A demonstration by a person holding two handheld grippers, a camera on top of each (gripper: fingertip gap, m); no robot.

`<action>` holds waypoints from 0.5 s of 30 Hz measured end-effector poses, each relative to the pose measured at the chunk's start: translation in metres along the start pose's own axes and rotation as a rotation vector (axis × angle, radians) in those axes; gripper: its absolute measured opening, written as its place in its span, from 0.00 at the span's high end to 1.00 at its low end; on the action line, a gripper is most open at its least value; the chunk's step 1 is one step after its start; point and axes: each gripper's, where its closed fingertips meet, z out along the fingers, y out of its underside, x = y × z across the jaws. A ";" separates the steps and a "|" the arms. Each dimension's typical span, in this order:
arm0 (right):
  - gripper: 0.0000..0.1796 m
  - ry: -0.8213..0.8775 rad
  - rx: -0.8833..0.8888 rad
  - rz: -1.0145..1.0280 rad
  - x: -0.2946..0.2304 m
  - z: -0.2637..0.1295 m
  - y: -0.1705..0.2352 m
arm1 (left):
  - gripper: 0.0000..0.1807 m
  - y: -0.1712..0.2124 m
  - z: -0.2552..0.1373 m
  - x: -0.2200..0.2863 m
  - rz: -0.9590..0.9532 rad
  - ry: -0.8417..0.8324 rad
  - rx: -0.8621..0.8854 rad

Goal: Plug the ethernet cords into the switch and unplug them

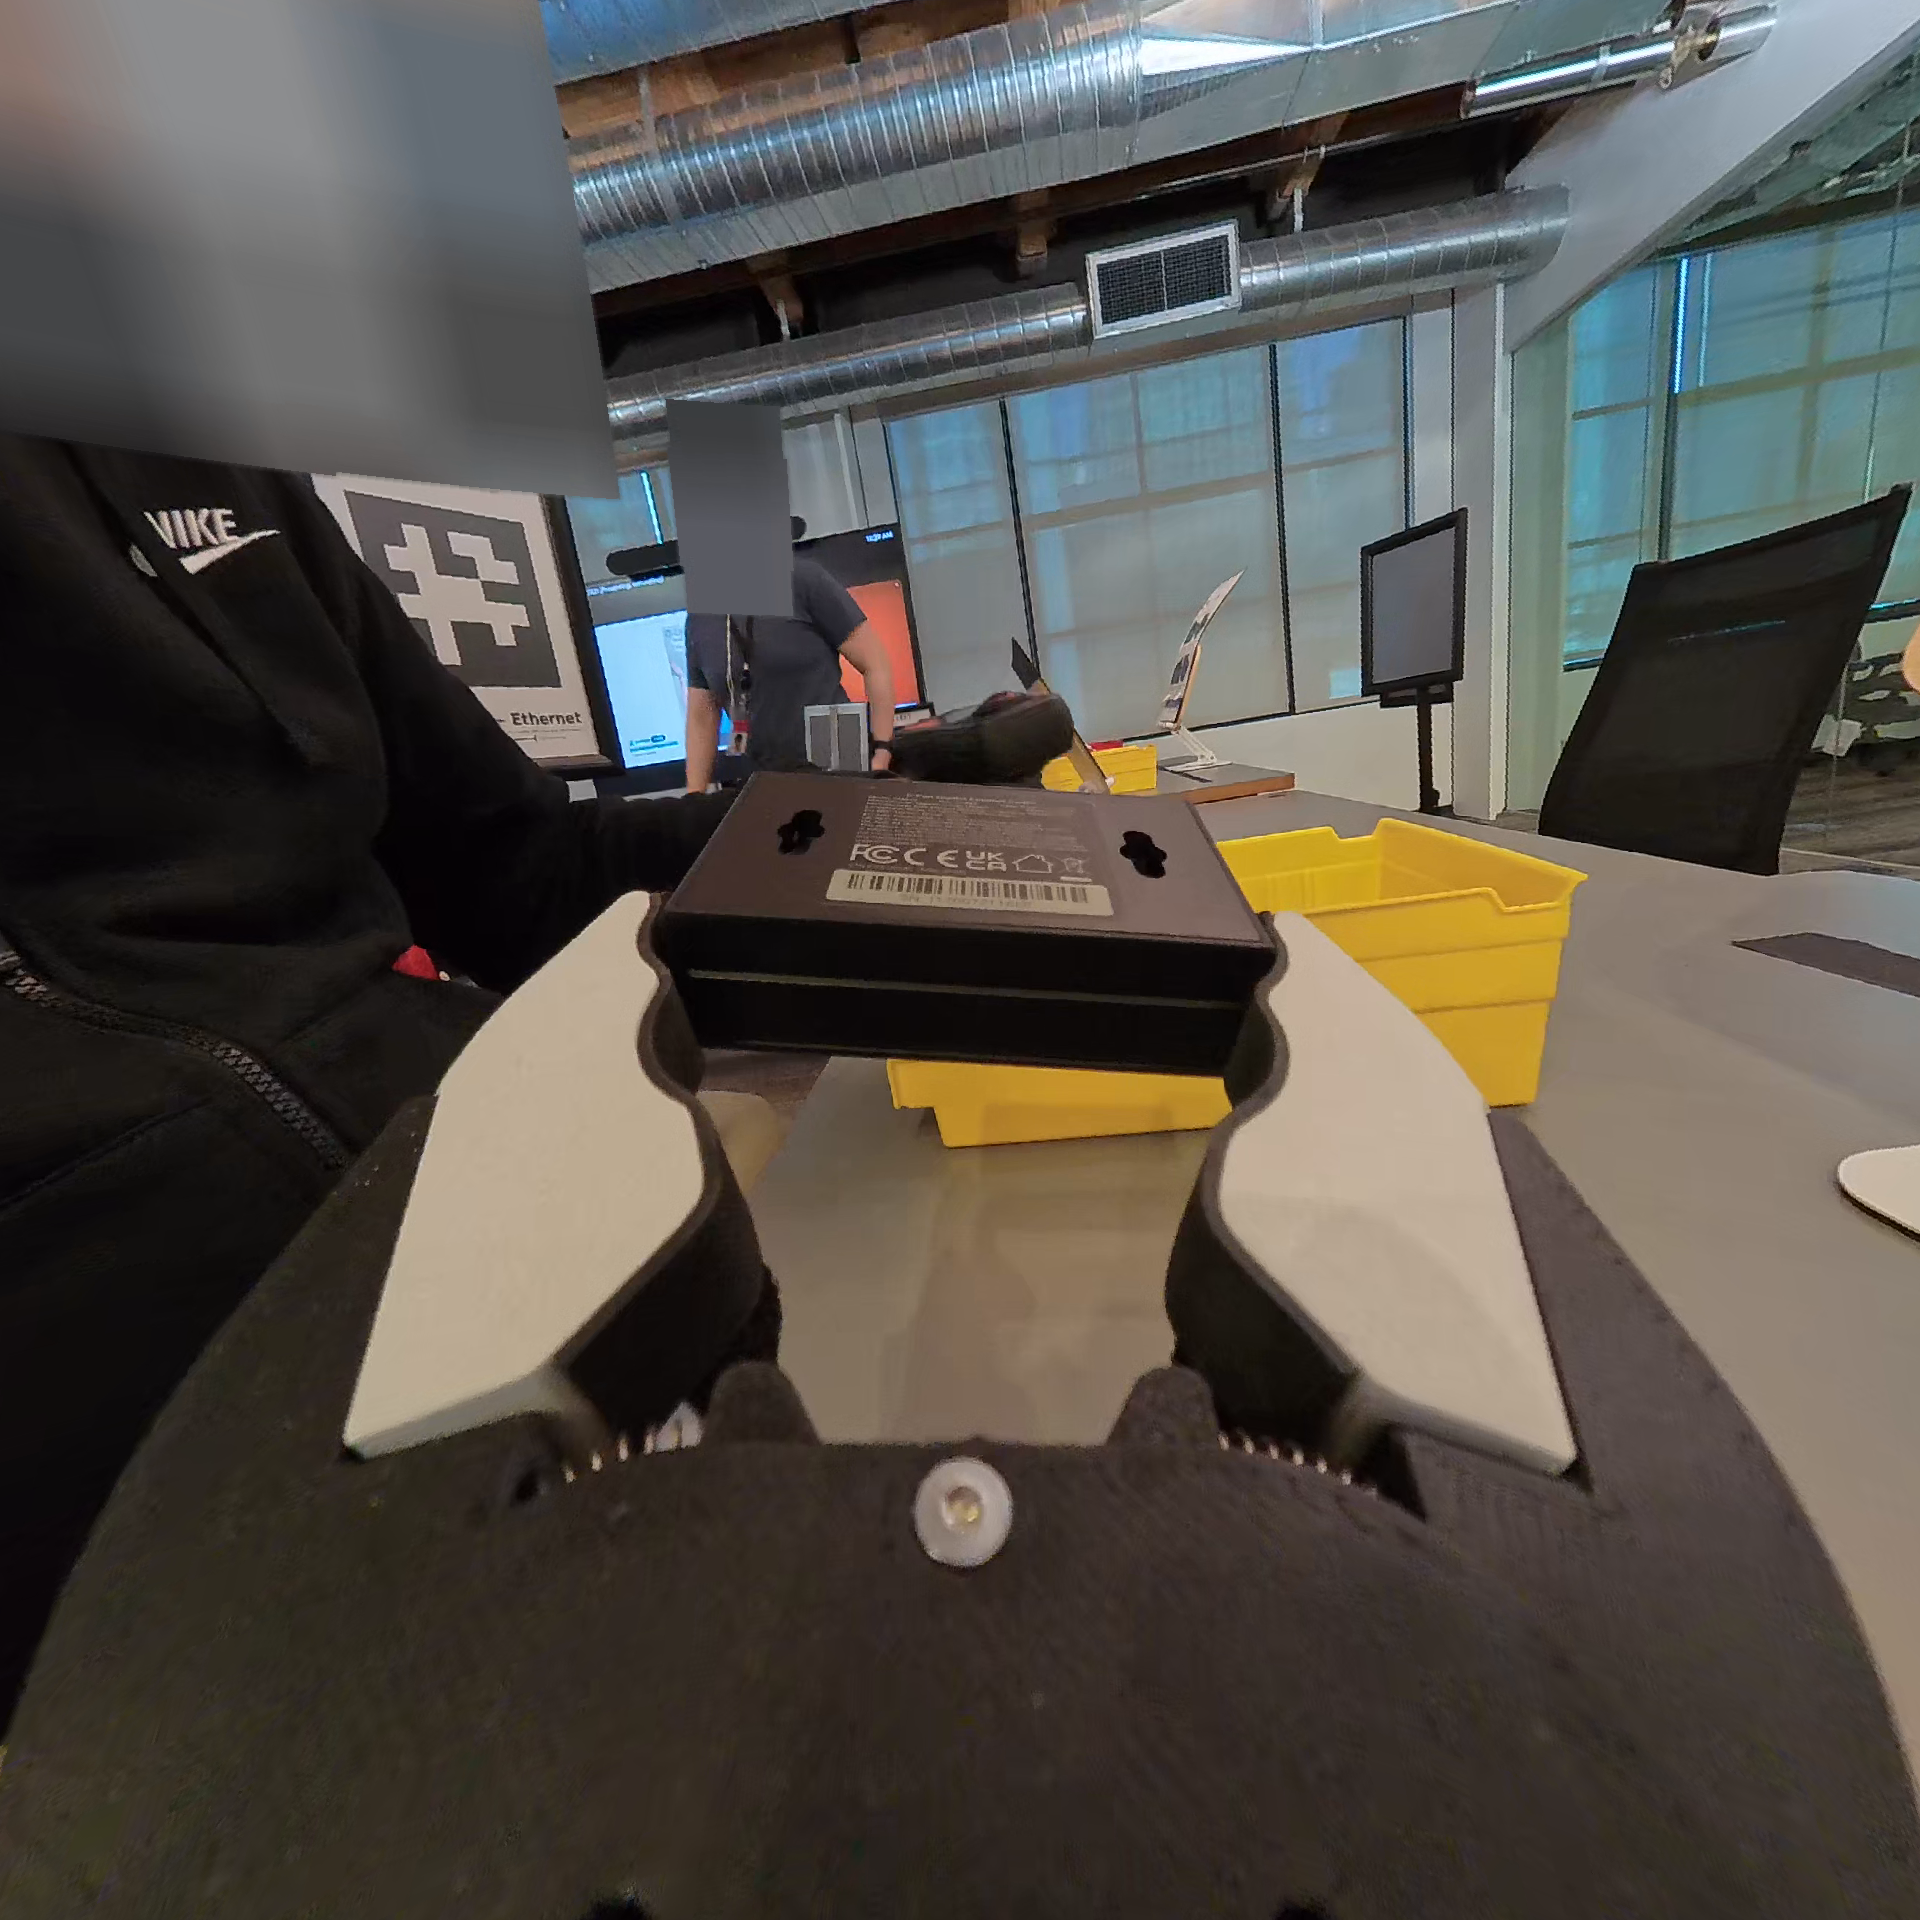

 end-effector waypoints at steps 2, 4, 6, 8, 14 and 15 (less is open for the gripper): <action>0.44 0.003 -0.012 -0.004 0.000 0.001 0.002 | 0.72 0.008 0.002 -0.008 0.027 -0.049 -0.037; 0.44 0.004 -0.012 -0.007 0.000 0.001 0.002 | 0.75 0.003 -0.015 -0.017 0.009 -0.077 0.009; 0.44 0.010 -0.011 -0.005 0.001 0.000 0.002 | 0.76 -0.004 -0.042 -0.021 -0.046 -0.052 0.097; 0.44 0.009 -0.010 -0.004 0.001 0.000 0.002 | 0.75 0.004 -0.055 -0.018 -0.101 -0.005 0.089; 0.44 0.009 -0.022 -0.005 0.001 0.001 0.004 | 0.74 0.046 -0.018 0.004 -0.098 0.010 -0.096; 0.44 0.010 -0.021 -0.004 0.001 0.001 0.004 | 0.79 0.045 -0.013 0.009 -0.103 0.043 -0.095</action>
